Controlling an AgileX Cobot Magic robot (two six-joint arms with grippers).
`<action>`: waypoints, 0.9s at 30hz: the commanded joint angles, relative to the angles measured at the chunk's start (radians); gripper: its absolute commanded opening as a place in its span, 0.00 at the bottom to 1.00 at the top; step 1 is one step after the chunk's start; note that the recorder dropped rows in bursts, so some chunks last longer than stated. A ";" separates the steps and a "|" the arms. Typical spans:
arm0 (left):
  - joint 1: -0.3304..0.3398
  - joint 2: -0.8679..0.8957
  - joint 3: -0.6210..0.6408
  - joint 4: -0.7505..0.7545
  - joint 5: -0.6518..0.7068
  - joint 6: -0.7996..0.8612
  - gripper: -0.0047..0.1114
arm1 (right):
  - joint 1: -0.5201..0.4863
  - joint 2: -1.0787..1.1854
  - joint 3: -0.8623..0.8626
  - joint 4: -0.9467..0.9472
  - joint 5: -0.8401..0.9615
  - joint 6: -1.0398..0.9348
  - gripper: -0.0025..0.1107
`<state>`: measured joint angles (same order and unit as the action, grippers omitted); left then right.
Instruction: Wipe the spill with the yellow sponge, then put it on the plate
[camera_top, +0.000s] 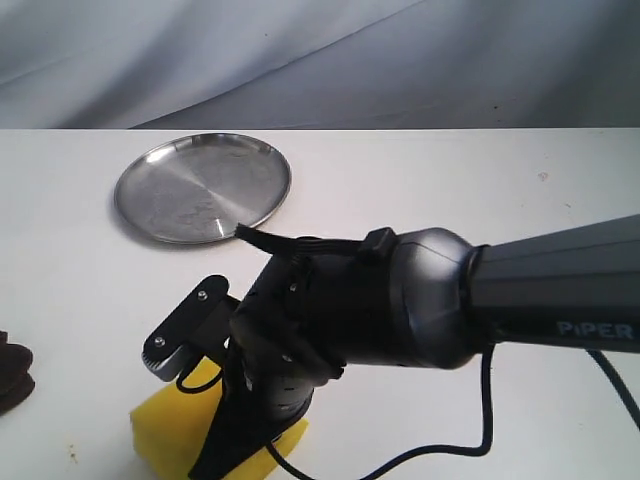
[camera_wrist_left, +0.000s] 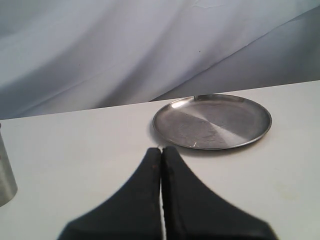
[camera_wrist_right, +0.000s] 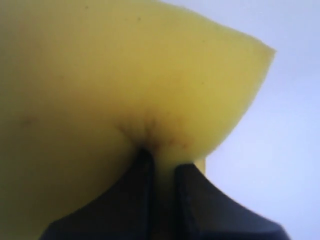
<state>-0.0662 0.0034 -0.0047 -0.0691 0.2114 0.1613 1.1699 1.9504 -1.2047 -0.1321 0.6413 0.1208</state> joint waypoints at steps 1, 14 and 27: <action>-0.003 -0.003 0.005 0.000 -0.006 -0.002 0.04 | -0.007 0.019 0.010 -0.269 0.134 0.199 0.02; -0.003 -0.003 0.005 0.000 -0.006 -0.002 0.04 | -0.147 0.019 0.010 -0.400 0.283 0.289 0.02; -0.003 -0.003 0.005 0.000 -0.006 -0.002 0.04 | 0.042 0.068 -0.137 0.042 0.102 0.032 0.02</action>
<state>-0.0662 0.0034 -0.0047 -0.0691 0.2114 0.1613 1.1730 1.9845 -1.2860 -0.1578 0.7664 0.1772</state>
